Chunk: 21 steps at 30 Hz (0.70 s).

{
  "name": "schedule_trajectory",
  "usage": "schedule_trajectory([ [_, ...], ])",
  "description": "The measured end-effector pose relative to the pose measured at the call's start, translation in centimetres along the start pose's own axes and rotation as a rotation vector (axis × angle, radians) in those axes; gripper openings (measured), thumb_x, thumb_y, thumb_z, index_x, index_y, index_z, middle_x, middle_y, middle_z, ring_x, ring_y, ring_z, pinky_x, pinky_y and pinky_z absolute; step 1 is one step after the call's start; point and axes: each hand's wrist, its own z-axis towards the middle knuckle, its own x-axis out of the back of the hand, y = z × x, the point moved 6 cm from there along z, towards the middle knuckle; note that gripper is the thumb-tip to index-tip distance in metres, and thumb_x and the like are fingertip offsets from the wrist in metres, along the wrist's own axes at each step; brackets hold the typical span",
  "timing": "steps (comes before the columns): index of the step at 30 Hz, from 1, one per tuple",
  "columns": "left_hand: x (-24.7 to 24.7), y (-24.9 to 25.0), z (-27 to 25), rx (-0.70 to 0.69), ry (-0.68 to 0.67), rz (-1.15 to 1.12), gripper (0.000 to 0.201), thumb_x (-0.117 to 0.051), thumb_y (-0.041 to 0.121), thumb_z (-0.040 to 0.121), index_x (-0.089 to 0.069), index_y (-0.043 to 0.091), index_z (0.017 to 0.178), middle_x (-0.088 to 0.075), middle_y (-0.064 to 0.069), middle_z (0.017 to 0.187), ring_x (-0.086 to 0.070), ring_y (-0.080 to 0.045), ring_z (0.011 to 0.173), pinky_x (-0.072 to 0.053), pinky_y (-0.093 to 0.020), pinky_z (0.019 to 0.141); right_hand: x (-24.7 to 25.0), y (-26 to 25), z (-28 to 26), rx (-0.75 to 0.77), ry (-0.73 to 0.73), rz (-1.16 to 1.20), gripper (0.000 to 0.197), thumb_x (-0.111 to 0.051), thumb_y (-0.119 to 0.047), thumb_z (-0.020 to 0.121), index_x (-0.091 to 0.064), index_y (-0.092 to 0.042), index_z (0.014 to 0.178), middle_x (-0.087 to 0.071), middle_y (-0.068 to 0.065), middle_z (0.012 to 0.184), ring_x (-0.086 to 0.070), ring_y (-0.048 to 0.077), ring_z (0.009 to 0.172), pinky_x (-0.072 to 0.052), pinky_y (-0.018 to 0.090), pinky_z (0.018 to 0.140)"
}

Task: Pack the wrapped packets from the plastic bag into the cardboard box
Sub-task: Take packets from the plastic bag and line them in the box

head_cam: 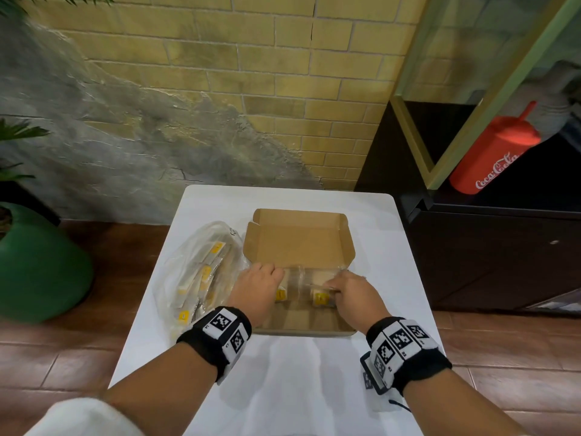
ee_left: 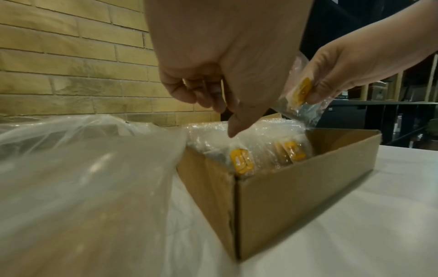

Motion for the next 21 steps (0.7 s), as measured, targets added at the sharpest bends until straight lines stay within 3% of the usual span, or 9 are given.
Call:
schedule_trajectory([
  [4, -2.6, 0.9, -1.1, -0.061, -0.347, -0.015, 0.025, -0.041, -0.001, 0.087, -0.054, 0.004, 0.108, -0.056, -0.014, 0.114, -0.058, -0.031, 0.100, -0.047, -0.036, 0.078, -2.6, -0.7, -0.9, 0.027, -0.317, -0.114, 0.020, -0.042, -0.007, 0.091, -0.062, -0.007, 0.094, -0.062, 0.014, 0.100, -0.058, 0.031, 0.100, -0.040, 0.027, 0.073],
  [6, -3.4, 0.7, -1.3, -0.036, -0.416, 0.005, 0.027, -0.040, 0.000, 0.090, -0.055, 0.003, 0.113, -0.058, -0.016, 0.116, -0.059, -0.032, 0.104, -0.049, -0.037, 0.084, -3.5, -0.6, -1.0, 0.031, -0.390, -0.215, 0.028, -0.040, -0.006, 0.092, -0.061, -0.006, 0.111, -0.061, 0.016, 0.112, -0.057, 0.031, 0.106, -0.042, 0.030, 0.080],
  [8, -3.7, 0.6, -1.1, -0.005, -0.405, 0.002, 0.030, -0.039, 0.002, 0.091, -0.054, 0.005, 0.118, -0.059, -0.014, 0.119, -0.059, -0.030, 0.107, -0.049, -0.036, 0.087, -4.0, -0.2, -0.8, -0.002, -0.375, -0.249, 0.032, -0.040, -0.003, 0.091, -0.058, -0.006, 0.118, -0.060, 0.016, 0.117, -0.058, 0.031, 0.106, -0.043, 0.030, 0.084],
  [16, -4.2, -0.1, -0.4, 0.052, -0.366, -0.038, 0.036, -0.043, 0.007, 0.090, -0.055, 0.010, 0.125, -0.060, -0.012, 0.119, -0.060, -0.028, 0.107, -0.049, -0.033, 0.088, -4.0, 0.2, 0.0, -0.019, -0.230, -0.274, 0.024, -0.042, -0.012, 0.093, -0.062, -0.008, 0.105, -0.058, 0.012, 0.114, -0.060, 0.028, 0.099, -0.044, 0.030, 0.078],
  [19, -3.5, -0.3, -0.3, 0.082, -0.295, -0.264, 0.028, -0.047, 0.013, 0.088, -0.061, 0.010, 0.112, -0.064, -0.005, 0.098, -0.060, -0.023, 0.089, -0.046, -0.026, 0.074, -3.2, 0.1, 0.0, -0.100, -0.191, -0.083, 0.024, -0.044, -0.023, 0.094, -0.064, -0.013, 0.085, -0.059, 0.009, 0.092, -0.061, 0.028, 0.093, -0.042, 0.029, 0.073],
  [21, -3.2, -0.2, -0.4, 0.117, -0.238, -0.499, 0.020, -0.058, 0.021, 0.084, -0.064, 0.010, 0.100, -0.058, 0.003, 0.079, -0.055, -0.016, 0.077, -0.045, -0.025, 0.068, -2.2, -0.3, -0.2, -0.118, -0.102, 0.100, 0.024, -0.048, -0.022, 0.093, -0.067, -0.012, 0.083, -0.063, 0.008, 0.087, -0.061, 0.026, 0.090, -0.043, 0.030, 0.075],
])
